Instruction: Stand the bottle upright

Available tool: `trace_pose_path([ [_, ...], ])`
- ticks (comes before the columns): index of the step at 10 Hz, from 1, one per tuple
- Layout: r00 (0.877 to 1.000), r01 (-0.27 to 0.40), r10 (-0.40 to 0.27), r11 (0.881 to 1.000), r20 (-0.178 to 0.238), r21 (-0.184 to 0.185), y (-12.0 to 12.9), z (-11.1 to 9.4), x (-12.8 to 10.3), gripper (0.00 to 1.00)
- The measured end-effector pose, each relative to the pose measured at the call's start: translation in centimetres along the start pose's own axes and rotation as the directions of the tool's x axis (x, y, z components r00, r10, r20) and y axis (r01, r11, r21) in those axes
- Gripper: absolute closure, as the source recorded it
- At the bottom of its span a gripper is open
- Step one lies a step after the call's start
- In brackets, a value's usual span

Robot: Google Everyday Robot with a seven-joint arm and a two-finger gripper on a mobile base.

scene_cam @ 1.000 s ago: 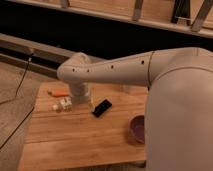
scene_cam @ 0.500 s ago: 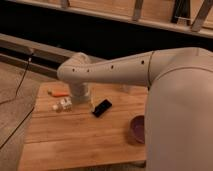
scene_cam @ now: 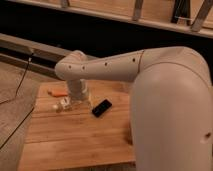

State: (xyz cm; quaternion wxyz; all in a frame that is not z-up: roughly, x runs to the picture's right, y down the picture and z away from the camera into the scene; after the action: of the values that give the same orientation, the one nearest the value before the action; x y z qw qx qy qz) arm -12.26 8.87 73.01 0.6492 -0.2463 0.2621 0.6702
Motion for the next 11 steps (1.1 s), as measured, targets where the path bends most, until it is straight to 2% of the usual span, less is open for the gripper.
trace_pose_path([
  [3, 1.000, -0.007, 0.007, 1.000, 0.003, -0.002, 2.2, 1.2, -2.9, 0.35],
  [6, 1.000, 0.013, -0.012, 1.000, 0.026, -0.018, 3.9, 2.8, -6.5, 0.35],
  [9, 0.994, 0.067, -0.063, 0.997, 0.090, -0.040, 5.1, 4.1, -10.1, 0.35],
  [11, 0.983, 0.133, -0.125, 0.990, 0.137, -0.047, 5.8, 4.8, -12.2, 0.35],
])
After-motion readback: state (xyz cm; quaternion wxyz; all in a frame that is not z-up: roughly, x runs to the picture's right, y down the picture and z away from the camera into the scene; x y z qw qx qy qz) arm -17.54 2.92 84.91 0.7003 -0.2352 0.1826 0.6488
